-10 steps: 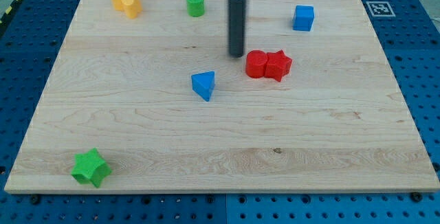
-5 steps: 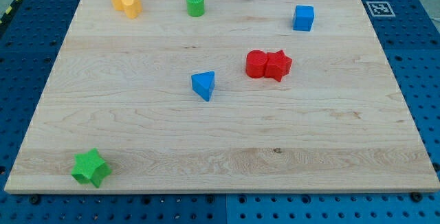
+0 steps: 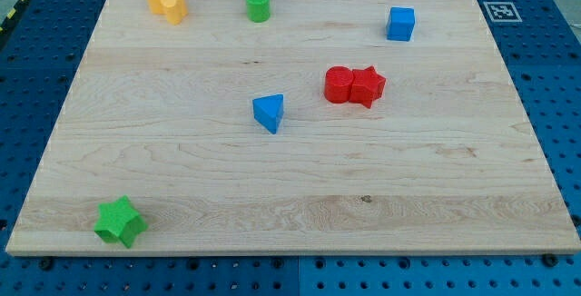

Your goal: Move the green circle above the green star

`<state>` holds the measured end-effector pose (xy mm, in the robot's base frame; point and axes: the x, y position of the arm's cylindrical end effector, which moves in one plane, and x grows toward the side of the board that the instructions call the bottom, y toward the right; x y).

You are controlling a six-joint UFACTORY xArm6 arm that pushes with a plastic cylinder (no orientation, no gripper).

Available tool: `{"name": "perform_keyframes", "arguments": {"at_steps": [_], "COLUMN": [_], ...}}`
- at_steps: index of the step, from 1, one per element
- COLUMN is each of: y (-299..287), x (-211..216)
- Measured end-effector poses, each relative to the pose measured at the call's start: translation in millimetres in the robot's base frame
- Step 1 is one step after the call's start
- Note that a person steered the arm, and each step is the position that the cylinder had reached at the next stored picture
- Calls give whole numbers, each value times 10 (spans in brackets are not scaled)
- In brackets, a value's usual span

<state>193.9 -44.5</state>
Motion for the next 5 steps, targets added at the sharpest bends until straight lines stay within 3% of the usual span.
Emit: {"name": "perform_keyframes", "arguments": {"at_steps": [2, 5], "y": [30, -23], "x": [27, 835]}}
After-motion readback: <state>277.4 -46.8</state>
